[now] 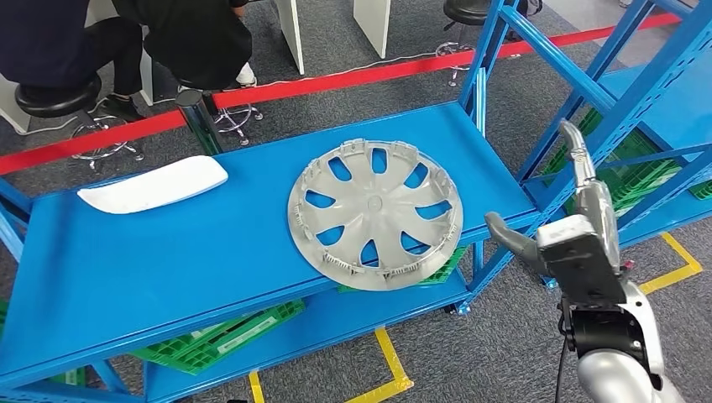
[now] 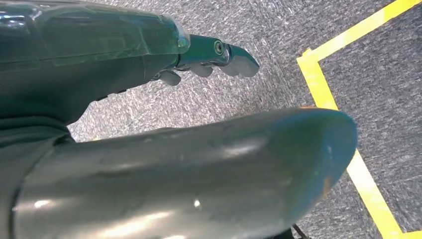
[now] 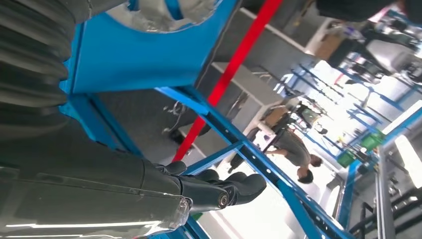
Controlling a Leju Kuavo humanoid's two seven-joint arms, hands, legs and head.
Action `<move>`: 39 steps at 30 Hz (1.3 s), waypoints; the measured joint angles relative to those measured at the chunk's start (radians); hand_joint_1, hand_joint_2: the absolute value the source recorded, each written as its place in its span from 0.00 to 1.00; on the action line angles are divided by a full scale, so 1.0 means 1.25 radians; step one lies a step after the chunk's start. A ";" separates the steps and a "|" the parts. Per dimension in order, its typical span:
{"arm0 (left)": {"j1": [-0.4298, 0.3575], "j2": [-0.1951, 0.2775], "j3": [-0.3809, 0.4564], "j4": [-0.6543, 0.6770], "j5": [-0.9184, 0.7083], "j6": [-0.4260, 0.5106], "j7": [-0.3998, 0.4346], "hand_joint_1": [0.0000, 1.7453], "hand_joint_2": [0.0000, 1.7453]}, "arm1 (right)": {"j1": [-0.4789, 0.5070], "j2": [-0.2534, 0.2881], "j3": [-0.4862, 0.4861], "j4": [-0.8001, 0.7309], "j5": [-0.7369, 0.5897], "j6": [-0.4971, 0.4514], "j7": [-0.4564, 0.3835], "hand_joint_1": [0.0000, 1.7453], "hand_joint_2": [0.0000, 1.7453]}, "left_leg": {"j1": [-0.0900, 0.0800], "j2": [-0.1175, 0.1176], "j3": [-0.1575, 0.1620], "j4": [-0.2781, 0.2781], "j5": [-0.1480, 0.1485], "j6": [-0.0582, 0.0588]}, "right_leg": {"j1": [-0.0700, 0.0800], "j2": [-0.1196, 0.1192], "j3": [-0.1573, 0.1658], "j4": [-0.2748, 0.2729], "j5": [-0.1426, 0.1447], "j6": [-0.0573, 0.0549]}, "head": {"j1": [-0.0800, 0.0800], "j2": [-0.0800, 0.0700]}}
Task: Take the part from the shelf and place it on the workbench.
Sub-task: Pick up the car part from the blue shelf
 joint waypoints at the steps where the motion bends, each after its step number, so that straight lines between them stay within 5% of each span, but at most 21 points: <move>1: 0.000 0.000 -0.001 0.000 -0.003 -0.001 0.000 0.00 0.00 | -0.008 -0.007 0.004 0.006 0.039 0.028 0.020 0.00 1.00 | 0.000 0.000 0.000 0.000 0.000 0.000 | 0.000 0.000 0.000 0.000 0.000 0.000 | 0.000 0.000; 6: -0.001 -0.001 -0.014 0.000 -0.024 -0.012 0.001 0.00 0.00 | -0.081 -0.060 0.042 0.057 0.311 0.249 0.101 0.00 1.00 | -0.001 0.003 0.000 0.000 0.000 0.000 | -0.001 0.001 0.001 -0.001 0.001 -0.001 | 0.001 0.000; 11: -0.002 -0.004 -0.029 0.000 -0.039 -0.020 0.006 0.00 0.00 | -0.179 -0.106 0.111 0.136 0.329 0.409 0.103 0.00 1.00 | -0.002 0.003 0.000 0.000 0.000 0.000 | -0.001 0.000 0.002 -0.003 0.002 -0.001 | 0.001 0.000; 26: -0.006 0.002 -0.051 0.000 -0.060 -0.020 0.015 0.00 0.00 | -0.342 -0.128 0.293 0.275 0.276 0.507 0.065 0.00 1.00 | -0.002 0.005 0.000 0.000 0.000 0.000 | -0.001 0.001 0.002 -0.004 0.002 -0.001 | 0.002 0.000; 39: -0.007 0.034 -0.059 0.002 -0.044 -0.016 0.038 0.00 0.00 | -0.390 -0.129 0.382 0.322 0.214 0.494 0.066 0.00 1.00 | -0.002 0.003 0.000 0.000 0.000 0.000 | -0.001 0.001 0.002 -0.004 0.002 -0.001 | 0.002 0.000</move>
